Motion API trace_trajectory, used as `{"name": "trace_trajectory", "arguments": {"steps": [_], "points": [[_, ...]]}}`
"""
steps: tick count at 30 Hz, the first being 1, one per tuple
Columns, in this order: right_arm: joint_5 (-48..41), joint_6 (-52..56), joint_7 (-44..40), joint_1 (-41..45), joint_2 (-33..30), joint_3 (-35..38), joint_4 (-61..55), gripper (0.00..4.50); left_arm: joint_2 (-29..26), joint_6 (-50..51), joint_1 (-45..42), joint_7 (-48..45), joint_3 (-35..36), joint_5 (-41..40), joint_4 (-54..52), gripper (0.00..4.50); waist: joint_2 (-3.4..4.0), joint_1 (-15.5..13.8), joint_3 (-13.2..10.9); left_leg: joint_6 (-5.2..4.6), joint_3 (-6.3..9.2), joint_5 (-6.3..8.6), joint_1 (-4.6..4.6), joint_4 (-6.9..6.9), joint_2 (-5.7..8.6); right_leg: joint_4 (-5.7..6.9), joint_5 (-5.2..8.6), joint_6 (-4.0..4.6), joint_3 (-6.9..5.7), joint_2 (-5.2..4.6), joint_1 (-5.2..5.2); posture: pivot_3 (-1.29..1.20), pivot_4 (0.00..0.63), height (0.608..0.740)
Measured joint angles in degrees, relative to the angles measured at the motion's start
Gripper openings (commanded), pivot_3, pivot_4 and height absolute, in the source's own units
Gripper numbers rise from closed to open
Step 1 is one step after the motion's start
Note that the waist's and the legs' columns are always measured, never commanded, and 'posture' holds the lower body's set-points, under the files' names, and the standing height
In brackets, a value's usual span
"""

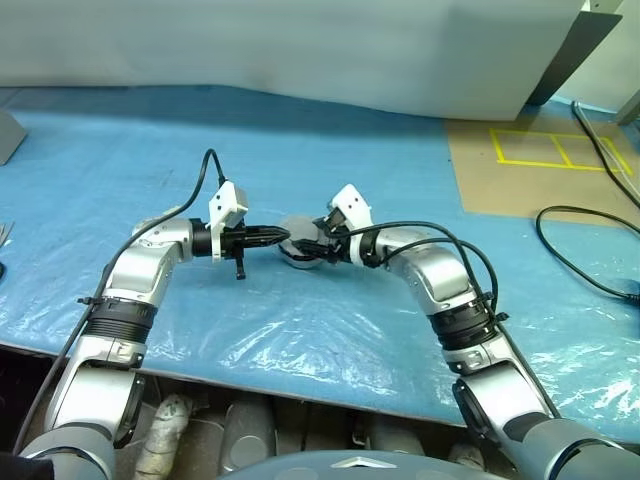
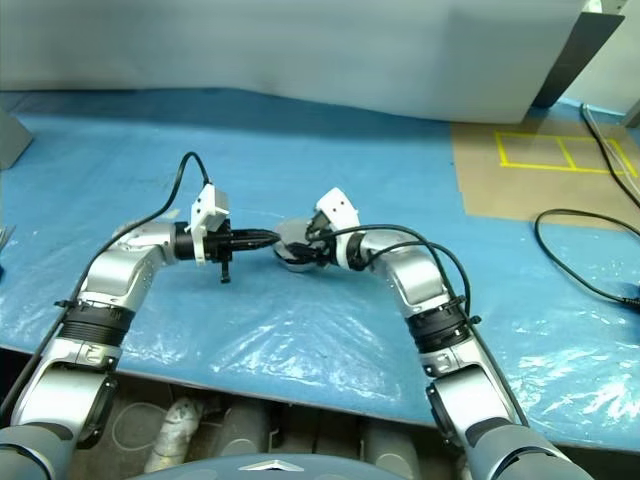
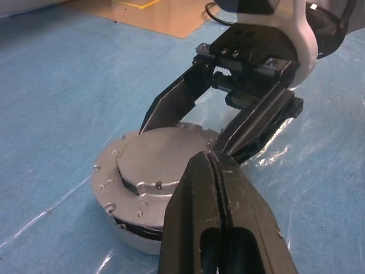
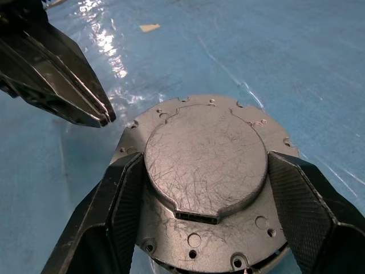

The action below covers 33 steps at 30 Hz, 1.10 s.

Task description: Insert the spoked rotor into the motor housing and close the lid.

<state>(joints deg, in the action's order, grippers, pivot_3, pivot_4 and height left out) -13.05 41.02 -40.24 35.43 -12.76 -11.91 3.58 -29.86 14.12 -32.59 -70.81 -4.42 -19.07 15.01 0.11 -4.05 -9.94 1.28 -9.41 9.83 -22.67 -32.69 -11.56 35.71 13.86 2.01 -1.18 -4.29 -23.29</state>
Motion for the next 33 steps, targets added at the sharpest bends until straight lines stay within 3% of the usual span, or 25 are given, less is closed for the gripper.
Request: {"name": "trace_trajectory", "arguments": {"steps": [21,33], "points": [[2.04,-2.60,1.33,-0.65,-0.06,-1.41,1.93,2.98,0.52,0.03,-0.41,-0.16,-0.06,0.07,0.04,0.00,0.00,0.01,0.00,0.00,0.00,0.00,0.00,0.02,0.00,-0.01,0.00,0.00,-0.01,0.00,0.00,0.00,0.150,0.740],[8.06,-11.09,2.87,-2.60,-1.03,-5.97,3.62,2.98,0.67,0.06,-0.45,-0.11,-0.11,0.10,0.04,0.00,-0.01,0.05,0.01,0.00,-0.02,0.01,0.39,0.02,-0.01,0.01,0.01,0.01,0.03,0.00,0.34,0.00,0.150,0.740]]}}
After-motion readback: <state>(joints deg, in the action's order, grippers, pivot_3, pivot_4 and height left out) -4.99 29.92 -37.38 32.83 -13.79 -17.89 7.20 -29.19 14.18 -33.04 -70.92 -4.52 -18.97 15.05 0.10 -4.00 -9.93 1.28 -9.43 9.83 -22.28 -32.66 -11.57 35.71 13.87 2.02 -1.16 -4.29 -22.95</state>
